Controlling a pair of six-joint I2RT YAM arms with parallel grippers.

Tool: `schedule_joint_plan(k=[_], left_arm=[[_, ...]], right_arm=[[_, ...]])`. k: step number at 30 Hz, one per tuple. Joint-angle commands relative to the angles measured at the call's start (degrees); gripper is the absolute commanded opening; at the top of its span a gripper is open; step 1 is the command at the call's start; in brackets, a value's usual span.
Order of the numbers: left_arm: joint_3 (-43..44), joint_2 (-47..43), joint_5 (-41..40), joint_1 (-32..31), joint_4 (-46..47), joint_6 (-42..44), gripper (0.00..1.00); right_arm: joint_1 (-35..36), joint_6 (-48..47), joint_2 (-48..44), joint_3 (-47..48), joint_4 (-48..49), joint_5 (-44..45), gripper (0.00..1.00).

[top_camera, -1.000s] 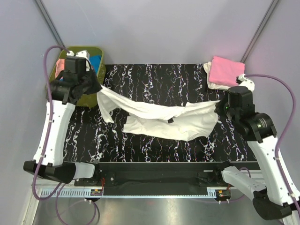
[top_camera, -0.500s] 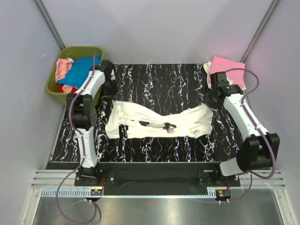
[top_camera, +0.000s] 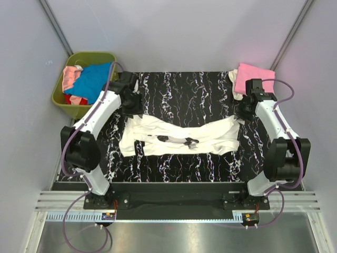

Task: Fold and stack the t-shirts
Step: Flatten the tshirt out

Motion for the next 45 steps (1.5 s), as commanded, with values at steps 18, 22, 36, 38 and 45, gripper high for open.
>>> schedule_joint_plan(k=[18,22,36,38,45], left_arm=[[-20.85,5.57,9.46,8.13,18.24,-1.11,0.32],[-22.26,3.22,6.48,15.42,16.31,0.21,0.29],[-23.93,-4.18,7.00,12.98,20.08,-1.71,0.29],[-22.45,-3.66,6.65,12.10,20.44,-1.98,0.31],[-20.07,1.26,6.30,11.13,21.31,-1.46,0.31]], right_arm=[[0.19,-0.31,-4.34,-5.24,6.07,-6.23,0.00],[0.10,-0.58,-4.70,-5.42,6.08,-6.15,0.00],[0.19,-0.32,-5.05,-5.68,6.60,-6.59,0.00],[0.19,-0.49,-5.14,-5.77,6.52,-6.50,0.00],[0.19,-0.67,-5.40,-5.77,6.43,-6.50,0.00]])
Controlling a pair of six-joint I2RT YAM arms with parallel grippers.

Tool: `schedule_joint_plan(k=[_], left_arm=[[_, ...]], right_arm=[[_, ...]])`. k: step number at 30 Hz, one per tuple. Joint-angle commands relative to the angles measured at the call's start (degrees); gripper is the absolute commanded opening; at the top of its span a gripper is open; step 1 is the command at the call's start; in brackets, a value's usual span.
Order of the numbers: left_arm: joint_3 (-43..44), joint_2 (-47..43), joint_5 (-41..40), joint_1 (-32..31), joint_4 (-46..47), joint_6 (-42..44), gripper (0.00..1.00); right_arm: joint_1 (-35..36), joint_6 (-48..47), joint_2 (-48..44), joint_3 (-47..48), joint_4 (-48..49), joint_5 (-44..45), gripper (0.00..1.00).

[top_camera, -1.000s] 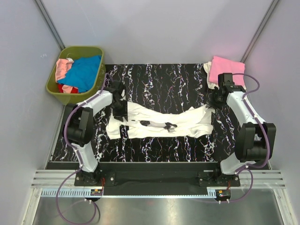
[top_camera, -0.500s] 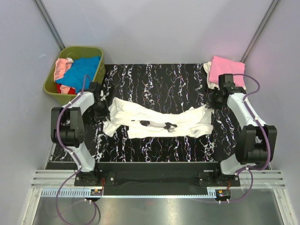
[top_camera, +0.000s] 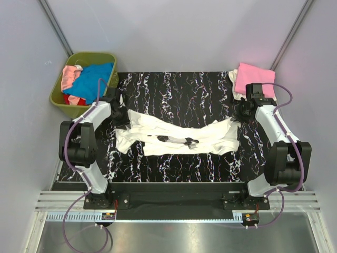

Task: Fold and stack the t-shirts
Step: Flatten the tshirt out

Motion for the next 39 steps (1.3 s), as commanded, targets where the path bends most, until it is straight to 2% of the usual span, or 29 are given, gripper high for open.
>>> schedule_joint_plan(k=[1,9,18,21,24,25,26,32,35,39], left_arm=[[2.36,2.55,-0.45,-0.19,3.11,-0.14,0.31],[4.65,5.81,-0.19,-0.28,3.29,0.21,0.34],[3.33,5.11,2.53,-1.24,4.08,-0.67,0.34],[3.50,4.94,3.76,-1.77,4.34,-1.11,0.28],[3.94,5.02,5.34,-1.95,4.61,-1.55,0.15],[4.12,5.02,5.61,-1.95,4.61,-1.63,0.02],[4.21,4.94,5.96,-1.95,4.61,-1.64,0.00],[8.15,-0.40,6.31,-2.04,0.76,-1.81,0.00],[13.51,-4.97,5.96,-1.95,-3.37,-1.81,0.00],[24.93,-9.56,5.43,-1.95,-9.18,-1.64,0.00]], right_arm=[[0.10,-0.64,-2.34,0.00,1.18,-0.66,0.00],[0.19,-0.73,-1.81,-0.26,1.80,-1.10,0.00],[0.19,-0.73,-0.93,-0.52,2.41,-1.45,0.00],[0.10,-0.82,-0.93,-0.61,2.50,-1.45,0.00],[0.27,-0.91,-1.02,-0.52,2.50,-1.37,0.00],[0.19,-0.91,-1.02,-0.61,2.41,-1.37,0.00],[0.19,-0.91,-1.02,-0.61,2.32,-1.28,0.00],[0.19,-0.56,-1.55,0.00,1.62,-1.89,0.00],[0.19,0.06,-2.60,2.89,-0.56,-2.94,0.00],[0.19,0.94,-5.14,10.70,-4.35,-3.47,0.00]])
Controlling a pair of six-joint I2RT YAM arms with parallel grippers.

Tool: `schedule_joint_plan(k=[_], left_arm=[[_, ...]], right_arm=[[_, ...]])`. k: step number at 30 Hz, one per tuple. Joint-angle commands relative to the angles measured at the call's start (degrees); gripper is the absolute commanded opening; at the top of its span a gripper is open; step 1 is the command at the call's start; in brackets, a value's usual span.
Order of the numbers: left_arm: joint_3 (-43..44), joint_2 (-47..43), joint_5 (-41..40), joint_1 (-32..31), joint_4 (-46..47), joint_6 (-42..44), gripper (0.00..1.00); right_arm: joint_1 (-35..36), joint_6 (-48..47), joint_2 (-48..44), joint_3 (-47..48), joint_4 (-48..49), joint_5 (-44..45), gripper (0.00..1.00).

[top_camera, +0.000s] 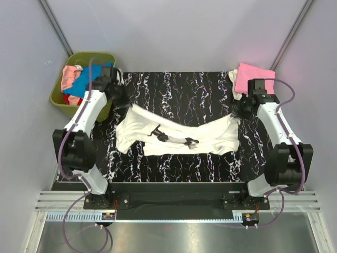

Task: Fold and stack the t-shirts
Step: Flatten the tshirt out

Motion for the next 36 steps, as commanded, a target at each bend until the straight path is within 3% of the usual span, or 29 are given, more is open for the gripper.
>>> schedule_joint_plan(k=[1,6,10,18,25,31,36], left_arm=[[10.43,-8.60,0.73,-0.05,-4.25,-0.24,0.00],[22.91,-13.08,-1.99,-0.05,-11.98,-1.56,0.00],[28.63,-19.04,-1.47,-0.05,-12.80,-2.00,0.00],[25.04,-36.54,0.39,-0.05,0.30,-0.77,0.00],[22.75,-50.78,-10.59,-0.05,7.16,-0.06,0.00],[26.00,-47.12,-13.33,-0.05,6.20,1.61,0.00],[28.81,-33.44,-14.91,-0.05,2.17,0.56,0.00]], right_arm=[[0.19,1.02,-5.34,9.06,-3.26,-2.01,0.00],[0.19,1.29,-9.74,18.10,-7.66,-1.84,0.00],[0.19,0.68,-14.30,24.79,-10.13,0.71,0.00],[0.10,-1.60,-33.64,27.25,-0.46,5.97,0.00],[3.26,-6.96,-34.44,40.79,-5.56,21.01,0.00],[11.25,-23.27,-30.50,45.98,4.45,22.79,0.00],[15.74,-29.21,-12.68,58.35,2.55,19.62,0.00]])
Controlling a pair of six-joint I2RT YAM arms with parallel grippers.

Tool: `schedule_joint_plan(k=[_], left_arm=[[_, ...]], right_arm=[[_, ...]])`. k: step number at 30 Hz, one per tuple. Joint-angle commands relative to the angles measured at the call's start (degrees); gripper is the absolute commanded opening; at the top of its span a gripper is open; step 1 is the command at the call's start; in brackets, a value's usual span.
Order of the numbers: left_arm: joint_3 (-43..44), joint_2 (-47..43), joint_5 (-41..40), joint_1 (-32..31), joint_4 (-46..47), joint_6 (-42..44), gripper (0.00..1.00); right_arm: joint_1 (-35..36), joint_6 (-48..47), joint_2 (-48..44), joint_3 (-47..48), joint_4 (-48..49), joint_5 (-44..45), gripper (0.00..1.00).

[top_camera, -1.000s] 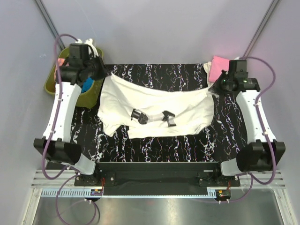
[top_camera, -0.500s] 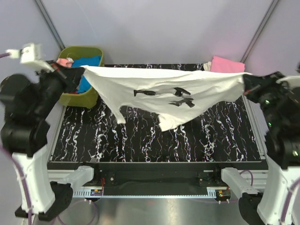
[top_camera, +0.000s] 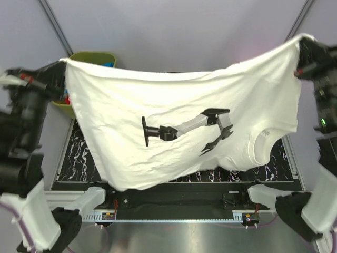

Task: Fold and stack the t-shirts
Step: Flatten the tshirt out

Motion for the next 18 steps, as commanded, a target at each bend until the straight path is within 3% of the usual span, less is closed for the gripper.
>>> schedule_joint_plan(k=[1,3,6,9,10,11,12,13,14,15,16,18], left_arm=[[0.62,14.75,-5.94,0.06,-3.00,-0.01,0.00],[0.62,19.40,-6.05,1.11,-3.44,-0.98,0.00],[0.53,33.25,-2.46,5.94,-5.10,-3.87,0.00],[2.98,47.65,0.35,9.02,-8.52,-3.10,0.03],[6.74,51.90,1.67,9.29,-10.02,-2.40,0.11],[10.43,56.21,2.73,9.38,-12.65,-1.95,0.14],[14.38,63.65,3.52,9.47,-18.07,-1.08,0.27],[20.34,65.99,5.36,9.21,-19.86,-0.81,0.30],[21.27,67.05,6.25,8.94,-20.49,-0.55,0.33],[18.75,65.50,6.26,8.50,-18.32,0.06,0.47],[16.03,63.66,5.65,7.72,-16.04,0.33,0.54],[10.58,57.18,5.82,7.36,-10.42,0.51,0.69]], right_arm=[[1.25,-7.66,19.78,7.11,1.81,0.16,0.00],[0.56,-7.74,27.02,13.00,1.20,-1.85,0.00],[-4.08,-3.46,43.80,24.08,-3.27,-8.70,0.00],[-8.22,5.24,55.68,24.11,-1.81,-18.00,0.02],[-10.85,9.44,60.23,23.06,-0.67,-24.74,0.10],[-11.92,11.05,62.54,22.00,0.30,-28.28,0.64],[-12.71,12.37,65.00,23.30,-0.38,-30.84,0.82],[-13.85,13.78,69.55,25.14,-1.96,-31.83,0.97],[-14.12,13.96,71.07,29.33,-3.71,-31.14,1.00],[-14.39,13.88,71.96,30.50,-5.65,-30.61,1.00],[-14.39,13.53,71.36,30.43,-5.49,-30.43,1.00],[-14.39,13.26,68.29,24.31,-1.83,-29.99,1.00]])
